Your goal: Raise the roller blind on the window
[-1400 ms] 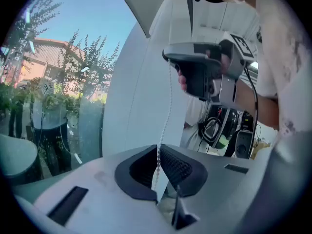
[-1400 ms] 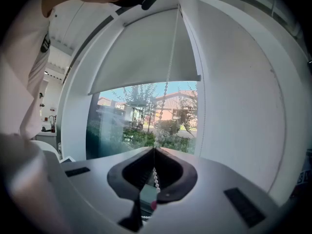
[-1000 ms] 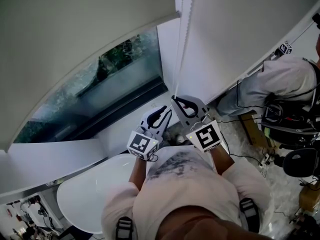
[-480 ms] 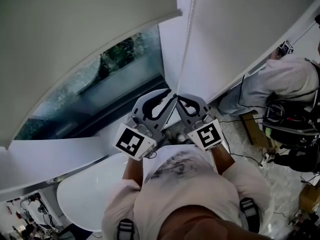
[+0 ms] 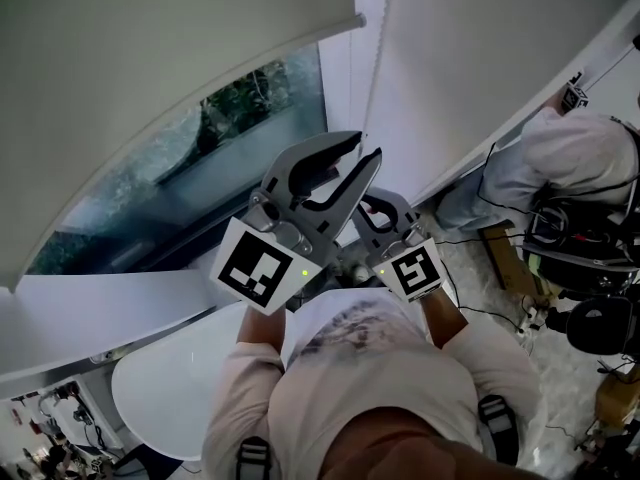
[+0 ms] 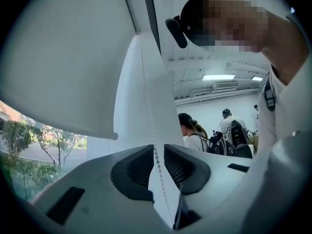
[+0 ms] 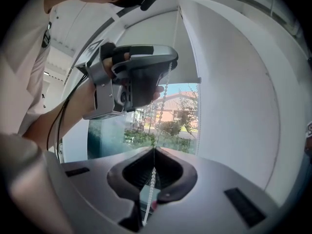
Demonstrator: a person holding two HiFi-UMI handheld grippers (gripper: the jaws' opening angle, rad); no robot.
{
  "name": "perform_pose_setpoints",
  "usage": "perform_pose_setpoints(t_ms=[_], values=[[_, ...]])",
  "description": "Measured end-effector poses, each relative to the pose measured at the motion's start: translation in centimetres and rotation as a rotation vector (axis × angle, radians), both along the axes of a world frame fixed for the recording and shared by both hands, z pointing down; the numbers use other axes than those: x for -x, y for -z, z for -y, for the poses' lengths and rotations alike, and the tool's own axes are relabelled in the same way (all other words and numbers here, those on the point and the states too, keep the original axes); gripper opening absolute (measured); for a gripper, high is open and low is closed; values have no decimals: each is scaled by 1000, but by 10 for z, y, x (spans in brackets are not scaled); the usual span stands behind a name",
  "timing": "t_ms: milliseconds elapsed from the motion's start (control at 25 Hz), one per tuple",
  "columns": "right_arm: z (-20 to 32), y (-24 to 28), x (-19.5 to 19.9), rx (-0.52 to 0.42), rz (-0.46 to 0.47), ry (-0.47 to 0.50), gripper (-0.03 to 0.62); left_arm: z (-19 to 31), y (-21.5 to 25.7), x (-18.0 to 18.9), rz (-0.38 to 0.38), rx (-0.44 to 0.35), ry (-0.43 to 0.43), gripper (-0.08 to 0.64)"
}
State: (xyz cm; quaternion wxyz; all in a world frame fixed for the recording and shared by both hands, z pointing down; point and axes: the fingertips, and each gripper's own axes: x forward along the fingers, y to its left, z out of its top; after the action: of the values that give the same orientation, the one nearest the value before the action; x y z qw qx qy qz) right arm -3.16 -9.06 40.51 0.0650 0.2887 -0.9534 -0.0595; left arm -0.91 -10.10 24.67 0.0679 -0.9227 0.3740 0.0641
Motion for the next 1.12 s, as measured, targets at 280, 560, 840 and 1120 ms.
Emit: perform_pose_setpoints(t_ms=[280, 560, 840, 1120], values=[[-4, 0, 2, 0, 1, 9, 63, 2, 9, 2, -43, 8, 17, 14], [-1, -12, 2, 45, -34, 12, 63, 2, -5, 4, -5, 28, 68, 11], [-2, -41, 2, 88, -73, 21, 63, 3, -31, 5, -28, 74, 78, 11], [-5, -64, 5, 138, -110, 20, 63, -1, -54, 9, -30, 117, 78, 11]])
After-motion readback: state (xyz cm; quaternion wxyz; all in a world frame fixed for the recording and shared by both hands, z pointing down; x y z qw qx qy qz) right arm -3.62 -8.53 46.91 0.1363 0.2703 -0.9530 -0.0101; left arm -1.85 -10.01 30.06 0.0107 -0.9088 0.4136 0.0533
